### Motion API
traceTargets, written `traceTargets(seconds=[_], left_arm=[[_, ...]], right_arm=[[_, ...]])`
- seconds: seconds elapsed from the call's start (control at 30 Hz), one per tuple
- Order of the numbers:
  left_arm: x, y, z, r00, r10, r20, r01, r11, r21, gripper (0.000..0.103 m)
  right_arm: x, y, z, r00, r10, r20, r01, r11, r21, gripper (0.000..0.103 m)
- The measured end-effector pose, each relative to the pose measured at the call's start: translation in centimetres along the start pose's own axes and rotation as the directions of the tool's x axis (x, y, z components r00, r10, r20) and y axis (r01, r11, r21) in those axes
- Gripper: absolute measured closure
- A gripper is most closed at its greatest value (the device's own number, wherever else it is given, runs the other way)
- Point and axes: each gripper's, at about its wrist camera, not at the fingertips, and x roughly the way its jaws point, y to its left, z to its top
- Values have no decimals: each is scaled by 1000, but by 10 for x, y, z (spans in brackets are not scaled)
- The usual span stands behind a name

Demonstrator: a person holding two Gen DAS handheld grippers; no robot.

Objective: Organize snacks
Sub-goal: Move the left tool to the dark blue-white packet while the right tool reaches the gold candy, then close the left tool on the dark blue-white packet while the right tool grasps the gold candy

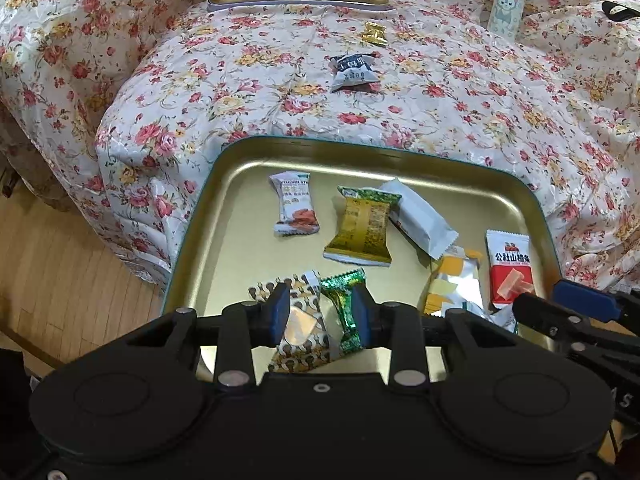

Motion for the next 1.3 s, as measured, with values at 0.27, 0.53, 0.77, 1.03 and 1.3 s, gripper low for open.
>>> traceTargets(seconds=[0.27, 0.53, 0.77, 1.03, 1.3], left_arm=[[-5, 19, 28, 1000, 11, 24, -10, 1000, -21, 61], [-7, 35, 61, 998, 44, 54, -41, 998, -49, 61], [-5, 41, 90, 995, 64, 73, -60, 997, -57, 61], [9, 41, 116, 995, 52, 83, -47, 997, -61, 61], [31, 31, 138, 994, 3, 109, 2, 999, -50, 61]], right_arm=[[-3, 2, 21, 1000, 2, 31, -2, 1000, -11, 56], [-3, 6, 49, 998, -5, 69, 7, 1000, -31, 56], [4, 6, 70, 997, -9, 79, 11, 1000, -25, 56], [21, 7, 90, 997, -15, 82, 17, 999, -27, 56], [45, 5, 108, 998, -15, 55, 16, 1000, -16, 56]])
